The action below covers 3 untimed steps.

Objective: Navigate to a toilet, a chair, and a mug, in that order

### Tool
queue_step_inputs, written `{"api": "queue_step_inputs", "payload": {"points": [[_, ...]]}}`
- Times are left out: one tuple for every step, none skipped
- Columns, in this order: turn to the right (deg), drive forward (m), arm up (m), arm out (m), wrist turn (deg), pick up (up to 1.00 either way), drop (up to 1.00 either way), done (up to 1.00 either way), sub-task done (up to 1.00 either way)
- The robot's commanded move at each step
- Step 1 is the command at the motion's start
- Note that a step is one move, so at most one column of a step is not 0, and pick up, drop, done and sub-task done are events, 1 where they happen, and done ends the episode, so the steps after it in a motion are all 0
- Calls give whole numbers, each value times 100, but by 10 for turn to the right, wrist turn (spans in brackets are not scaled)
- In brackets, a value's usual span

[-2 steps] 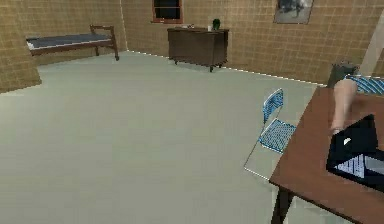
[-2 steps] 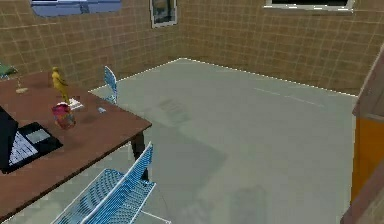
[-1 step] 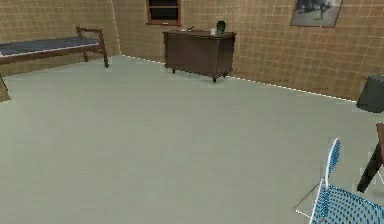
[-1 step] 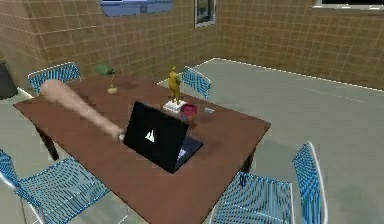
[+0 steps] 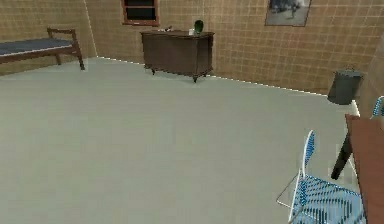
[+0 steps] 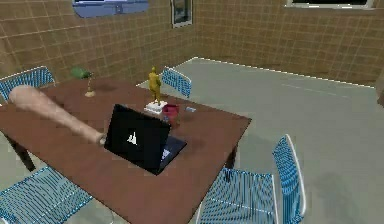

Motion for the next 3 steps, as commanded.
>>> {"api": "queue_step_inputs", "payload": {"points": [[0, 100, 0, 0, 0, 0, 0, 0, 0], [30, 0, 0, 0, 0, 0, 0, 0, 0], [0, 100, 0, 0, 0, 0, 0, 0, 0]]}}
